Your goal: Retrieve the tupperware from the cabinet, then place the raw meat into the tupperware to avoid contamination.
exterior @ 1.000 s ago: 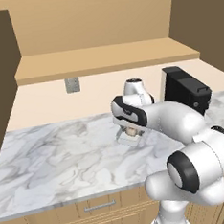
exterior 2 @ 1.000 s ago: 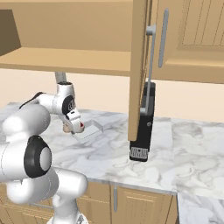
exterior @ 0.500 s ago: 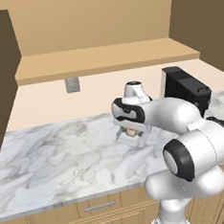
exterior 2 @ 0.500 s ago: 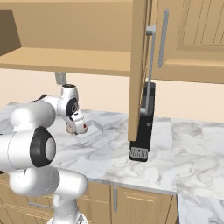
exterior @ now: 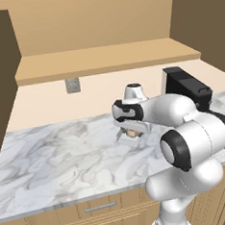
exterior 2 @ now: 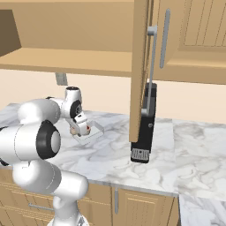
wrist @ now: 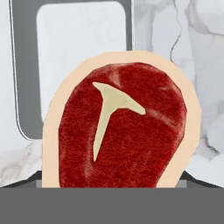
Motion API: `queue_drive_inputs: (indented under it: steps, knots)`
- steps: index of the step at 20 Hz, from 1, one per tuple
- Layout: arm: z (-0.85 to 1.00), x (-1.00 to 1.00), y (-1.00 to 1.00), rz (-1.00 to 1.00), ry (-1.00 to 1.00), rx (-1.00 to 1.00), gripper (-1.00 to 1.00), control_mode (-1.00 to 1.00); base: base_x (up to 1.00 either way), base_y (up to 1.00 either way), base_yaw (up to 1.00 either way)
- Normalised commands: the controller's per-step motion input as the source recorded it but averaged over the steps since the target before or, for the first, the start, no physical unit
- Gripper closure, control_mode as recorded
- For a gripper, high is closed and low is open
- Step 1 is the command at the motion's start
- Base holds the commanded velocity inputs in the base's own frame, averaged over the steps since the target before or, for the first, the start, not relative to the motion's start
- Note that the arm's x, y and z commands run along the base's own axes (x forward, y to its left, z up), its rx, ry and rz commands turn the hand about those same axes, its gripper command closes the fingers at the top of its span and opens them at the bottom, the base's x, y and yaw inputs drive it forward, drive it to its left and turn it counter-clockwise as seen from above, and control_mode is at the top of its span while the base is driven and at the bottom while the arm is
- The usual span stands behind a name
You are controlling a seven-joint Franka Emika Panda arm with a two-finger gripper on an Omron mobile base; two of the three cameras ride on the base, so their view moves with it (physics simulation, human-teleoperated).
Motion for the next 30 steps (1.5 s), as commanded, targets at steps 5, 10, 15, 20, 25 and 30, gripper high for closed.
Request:
queue_drive_inputs:
  steps: [5,10,15,20,25,30]
  knots:
    - [-0.15,0.12,-0.06,0.0,0.0,0.0,1.0,-1.0,0.0,0.0,0.0]
    - [-0.12,0.14,-0.01,0.0,0.0,0.0,-1.0,-1.0,0.0,0.0,0.0]
    - [-0.09,0.13,0.0,0.0,0.0,0.0,-1.0,-1.0,0.0,0.0,0.0]
    - [-0.04,0.11,0.0,0.0,0.0,0.0,-1.0,-1.0,0.0,0.0,0.0]
    - [-0.02,0.1,0.0,0.0,0.0,0.0,-1.0,-1.0,0.0,0.0,0.0]
    - [-0.02,0.1,-0.01,0.0,0.0,0.0,-1.0,-1.0,0.0,0.0,0.0]
